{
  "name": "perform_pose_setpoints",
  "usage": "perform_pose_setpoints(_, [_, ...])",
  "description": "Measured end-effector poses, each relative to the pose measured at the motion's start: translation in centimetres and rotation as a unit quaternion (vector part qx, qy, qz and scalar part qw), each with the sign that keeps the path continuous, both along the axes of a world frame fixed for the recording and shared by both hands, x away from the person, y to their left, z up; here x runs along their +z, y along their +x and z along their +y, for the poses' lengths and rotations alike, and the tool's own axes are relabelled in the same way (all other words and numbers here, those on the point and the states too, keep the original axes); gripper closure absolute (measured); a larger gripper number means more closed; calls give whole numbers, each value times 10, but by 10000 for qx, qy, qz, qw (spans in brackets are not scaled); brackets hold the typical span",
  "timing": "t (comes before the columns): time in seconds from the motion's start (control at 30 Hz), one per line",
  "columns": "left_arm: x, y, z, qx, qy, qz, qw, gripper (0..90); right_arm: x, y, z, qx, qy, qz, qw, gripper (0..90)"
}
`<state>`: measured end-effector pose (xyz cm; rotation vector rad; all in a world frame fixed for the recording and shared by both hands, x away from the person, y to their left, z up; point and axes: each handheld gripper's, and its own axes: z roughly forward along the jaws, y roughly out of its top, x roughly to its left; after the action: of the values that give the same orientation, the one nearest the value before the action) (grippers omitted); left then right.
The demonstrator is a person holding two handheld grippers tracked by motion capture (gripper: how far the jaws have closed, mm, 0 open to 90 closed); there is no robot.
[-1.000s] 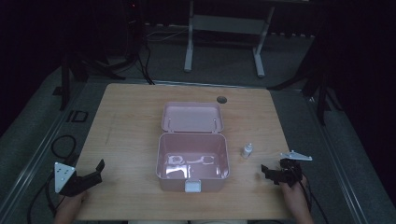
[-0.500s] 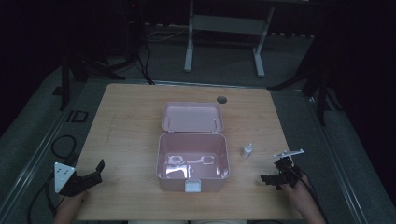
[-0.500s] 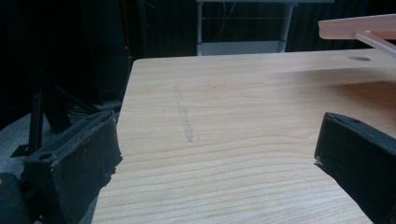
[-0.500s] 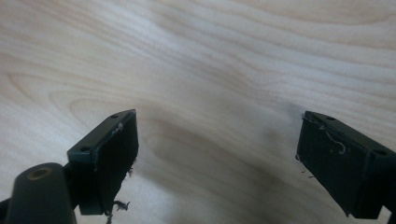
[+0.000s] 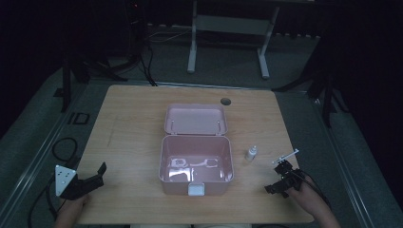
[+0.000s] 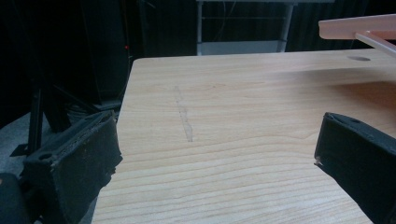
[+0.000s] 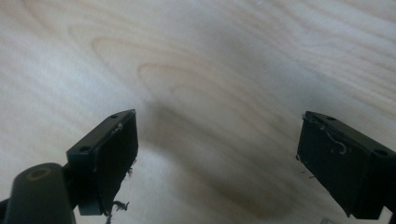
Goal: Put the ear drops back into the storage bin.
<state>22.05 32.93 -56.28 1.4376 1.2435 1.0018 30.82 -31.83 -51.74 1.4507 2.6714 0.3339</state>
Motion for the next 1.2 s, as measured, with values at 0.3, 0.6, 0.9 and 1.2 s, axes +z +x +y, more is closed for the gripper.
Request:
perform_pose_setpoints(0.3, [0, 0, 0, 10, 5, -10, 10000, 4, 7, 1, 7, 469, -452, 803, 9946, 122])
perform_pose_setpoints(0.6, [0, 0, 0, 15, -3, -7, 10000, 4, 12, 5, 14, 1017, -845, 1225, 9836, 141])
perform_pose_setpoints(0.9, [0, 0, 0, 18, 3, -17, 10000, 4, 15, 15, 18, 1015, -863, 1373, 9815, 123])
perform_pose_setpoints(1.2, [0, 0, 0, 12, -1, -9, 10000, 4, 24, 29, 24, 1327, -949, 1118, 9803, 133])
